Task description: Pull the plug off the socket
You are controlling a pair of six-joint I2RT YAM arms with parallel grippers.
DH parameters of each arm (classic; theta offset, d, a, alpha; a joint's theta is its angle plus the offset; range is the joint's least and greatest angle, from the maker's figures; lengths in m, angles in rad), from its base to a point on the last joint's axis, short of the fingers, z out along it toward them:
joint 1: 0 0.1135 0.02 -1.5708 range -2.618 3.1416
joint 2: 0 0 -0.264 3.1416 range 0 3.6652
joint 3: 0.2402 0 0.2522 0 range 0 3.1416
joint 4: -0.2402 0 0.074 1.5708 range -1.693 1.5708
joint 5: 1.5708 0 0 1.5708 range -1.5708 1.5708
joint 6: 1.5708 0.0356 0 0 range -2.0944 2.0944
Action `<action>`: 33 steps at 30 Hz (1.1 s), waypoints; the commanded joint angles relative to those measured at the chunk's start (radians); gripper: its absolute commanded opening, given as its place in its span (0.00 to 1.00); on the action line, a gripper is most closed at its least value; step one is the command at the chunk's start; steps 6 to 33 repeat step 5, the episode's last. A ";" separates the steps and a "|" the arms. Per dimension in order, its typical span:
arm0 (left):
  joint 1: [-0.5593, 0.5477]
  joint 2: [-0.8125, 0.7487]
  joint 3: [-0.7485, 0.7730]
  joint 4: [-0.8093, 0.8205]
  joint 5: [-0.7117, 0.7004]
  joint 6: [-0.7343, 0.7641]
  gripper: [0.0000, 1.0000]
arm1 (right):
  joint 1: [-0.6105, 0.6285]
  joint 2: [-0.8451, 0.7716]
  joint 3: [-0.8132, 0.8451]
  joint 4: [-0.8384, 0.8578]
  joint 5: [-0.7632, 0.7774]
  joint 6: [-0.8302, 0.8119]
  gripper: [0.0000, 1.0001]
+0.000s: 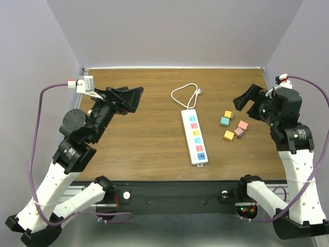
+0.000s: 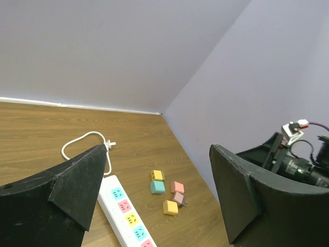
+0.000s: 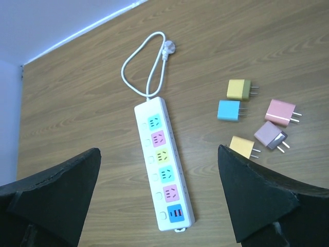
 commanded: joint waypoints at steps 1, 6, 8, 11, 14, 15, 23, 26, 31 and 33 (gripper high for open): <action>0.005 -0.020 -0.028 0.093 -0.047 0.045 0.93 | 0.007 -0.025 0.051 0.041 -0.035 -0.044 1.00; 0.005 -0.033 -0.038 0.094 -0.061 0.074 0.93 | 0.007 -0.028 0.043 0.044 0.002 -0.030 1.00; 0.005 -0.033 -0.038 0.094 -0.061 0.074 0.93 | 0.007 -0.028 0.043 0.044 0.002 -0.030 1.00; 0.005 -0.033 -0.038 0.094 -0.061 0.074 0.93 | 0.007 -0.028 0.043 0.044 0.002 -0.030 1.00; 0.005 -0.033 -0.038 0.094 -0.061 0.074 0.93 | 0.007 -0.028 0.043 0.044 0.002 -0.030 1.00; 0.005 -0.033 -0.038 0.094 -0.061 0.074 0.93 | 0.007 -0.028 0.043 0.044 0.002 -0.030 1.00; 0.005 -0.033 -0.038 0.094 -0.061 0.074 0.93 | 0.007 -0.028 0.043 0.044 0.002 -0.030 1.00; 0.005 -0.033 -0.038 0.094 -0.061 0.074 0.93 | 0.007 -0.028 0.043 0.044 0.002 -0.030 1.00; 0.005 -0.033 -0.038 0.094 -0.061 0.074 0.93 | 0.007 -0.028 0.043 0.044 0.002 -0.030 1.00; 0.005 -0.033 -0.038 0.094 -0.061 0.074 0.93 | 0.007 -0.028 0.043 0.044 0.002 -0.030 1.00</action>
